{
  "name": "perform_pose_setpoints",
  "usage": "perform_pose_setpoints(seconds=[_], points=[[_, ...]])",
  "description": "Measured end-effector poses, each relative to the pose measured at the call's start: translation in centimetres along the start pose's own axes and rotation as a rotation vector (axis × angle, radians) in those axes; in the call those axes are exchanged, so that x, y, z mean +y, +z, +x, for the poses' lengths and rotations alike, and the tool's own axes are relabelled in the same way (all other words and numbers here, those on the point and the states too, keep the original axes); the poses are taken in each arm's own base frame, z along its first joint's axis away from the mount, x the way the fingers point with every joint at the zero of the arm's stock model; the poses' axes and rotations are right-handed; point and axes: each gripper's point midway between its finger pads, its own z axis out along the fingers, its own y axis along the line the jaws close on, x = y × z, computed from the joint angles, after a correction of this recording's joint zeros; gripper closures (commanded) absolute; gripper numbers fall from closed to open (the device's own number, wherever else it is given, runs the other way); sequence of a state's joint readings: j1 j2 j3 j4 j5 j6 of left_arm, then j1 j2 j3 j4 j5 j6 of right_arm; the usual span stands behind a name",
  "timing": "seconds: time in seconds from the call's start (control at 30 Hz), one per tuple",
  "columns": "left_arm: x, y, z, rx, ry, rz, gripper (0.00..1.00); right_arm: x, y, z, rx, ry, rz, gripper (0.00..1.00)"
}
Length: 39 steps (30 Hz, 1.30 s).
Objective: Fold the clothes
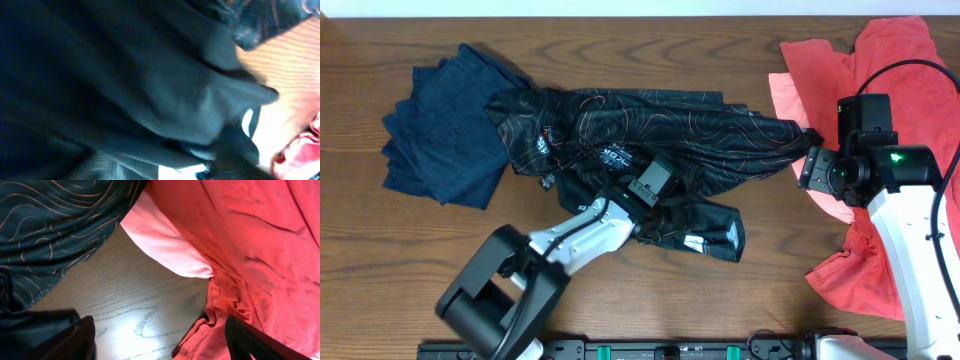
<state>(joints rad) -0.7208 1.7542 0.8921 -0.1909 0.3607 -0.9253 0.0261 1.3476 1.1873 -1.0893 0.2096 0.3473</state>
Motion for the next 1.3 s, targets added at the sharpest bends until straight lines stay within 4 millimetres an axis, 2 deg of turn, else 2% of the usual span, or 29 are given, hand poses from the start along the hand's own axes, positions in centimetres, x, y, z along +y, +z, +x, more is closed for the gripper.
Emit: perform_pose_setpoints(seconds=[0.03,0.07,0.2,0.33,0.4,0.47,0.57,0.63,0.73,0.8,0.87,0.9,1.03,1.13,1.3], points=[[0.2,0.3,0.0,0.004,-0.007,-0.005,0.87,0.0,0.0,0.0,0.000,0.000,0.000,0.19],[0.5,0.4,0.0,0.008,-0.018,-0.013,0.94,0.0,0.0,0.0,0.000,0.000,0.000,0.18],[1.8,0.4,0.7,0.041,-0.041,-0.063,0.94,-0.1,0.0,0.0,-0.001,0.003,0.000,0.18],[4.6,-1.4,2.6,0.139,-0.079,-0.159,0.94,-0.9,0.2,-0.2,0.002,0.027,0.009,0.18],[6.7,-3.0,3.6,0.197,-0.102,-0.219,0.93,-1.4,0.3,-0.3,0.007,0.034,0.011,0.18],[8.5,-5.5,4.0,0.221,-0.117,-0.260,0.94,-1.7,0.3,-0.3,0.013,0.026,0.002,0.20],[10.4,-10.0,3.2,0.174,-0.138,-0.285,0.94,-1.4,0.5,-0.1,0.033,-0.012,-0.045,0.30],[11.9,-13.1,2.2,0.099,-0.159,-0.298,0.94,-0.8,0.8,0.0,0.051,-0.044,-0.077,0.38],[14.4,-16.9,0.7,-0.026,-0.210,-0.326,0.94,0.1,1.9,-0.2,0.070,-0.082,-0.113,0.63],[16.0,-18.8,-0.1,-0.096,-0.255,-0.344,0.94,0.8,3.0,-1.2,0.057,-0.090,-0.132,0.81],[17.7,-20.4,-0.8,-0.160,-0.315,-0.362,0.94,1.8,4.3,-2.9,0.013,-0.092,-0.156,0.90],[18.4,-21.0,-1.1,-0.183,-0.336,-0.369,0.94,2.2,4.8,-3.7,-0.009,-0.093,-0.168,0.98],[21.3,-23.0,-2.0,-0.257,-0.463,-0.388,0.94,4.2,6.8,-7.2,-0.111,-0.088,-0.233,0.99],[23.1,-24.0,-2.4,-0.292,-0.548,-0.387,0.94,5.9,8.5,-8.8,-0.152,-0.094,-0.295,0.99],[23.6,-24.4,-2.4,-0.299,-0.581,-0.364,0.94,7.9,12.4,-10.7,-0.195,-0.101,-0.347,0.99]])
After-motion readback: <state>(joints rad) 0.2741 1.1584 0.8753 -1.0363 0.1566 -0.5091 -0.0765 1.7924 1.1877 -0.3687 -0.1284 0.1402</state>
